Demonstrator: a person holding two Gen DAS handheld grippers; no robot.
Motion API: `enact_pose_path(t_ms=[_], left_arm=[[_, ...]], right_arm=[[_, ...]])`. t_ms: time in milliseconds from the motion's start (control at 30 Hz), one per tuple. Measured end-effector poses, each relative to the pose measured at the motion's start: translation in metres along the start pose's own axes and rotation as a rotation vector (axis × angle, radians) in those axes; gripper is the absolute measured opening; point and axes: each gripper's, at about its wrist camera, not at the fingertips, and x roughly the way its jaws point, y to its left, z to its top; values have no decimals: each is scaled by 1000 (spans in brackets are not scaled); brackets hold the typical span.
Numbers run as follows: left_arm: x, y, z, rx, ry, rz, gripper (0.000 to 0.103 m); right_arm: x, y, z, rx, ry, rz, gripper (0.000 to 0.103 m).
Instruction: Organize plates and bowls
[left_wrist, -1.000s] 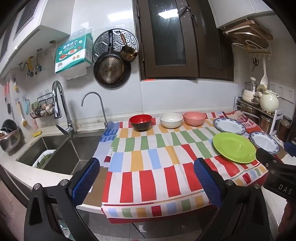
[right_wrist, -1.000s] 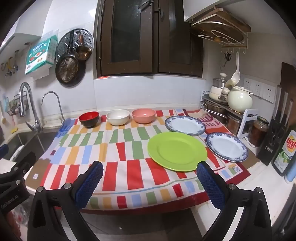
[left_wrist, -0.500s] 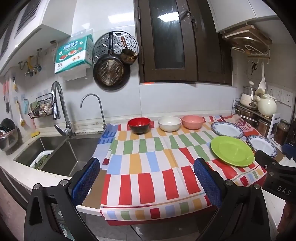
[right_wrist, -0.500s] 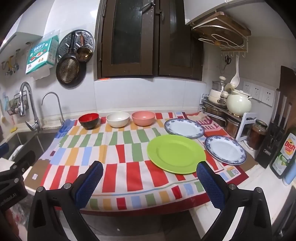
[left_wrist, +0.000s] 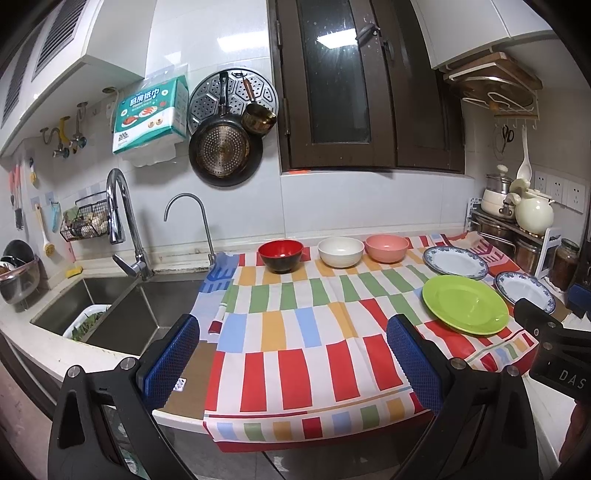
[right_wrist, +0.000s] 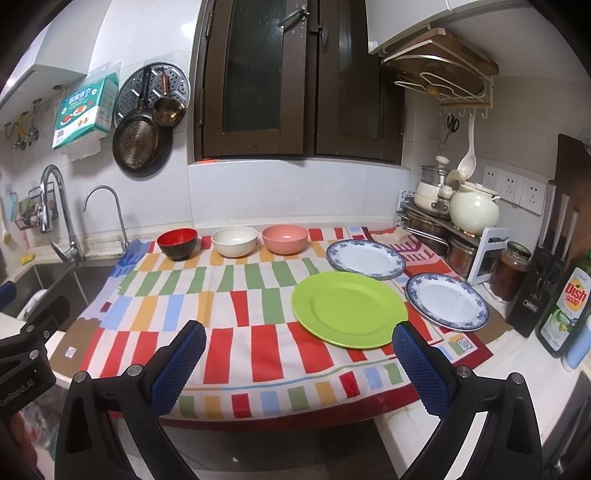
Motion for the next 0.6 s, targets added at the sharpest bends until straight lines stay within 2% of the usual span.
enact_pose_path(t_ms=[600], left_arm=[[-5, -5, 5, 7, -15, 2, 103]], right_arm=[[-1, 0, -1, -1, -5, 0, 102]])
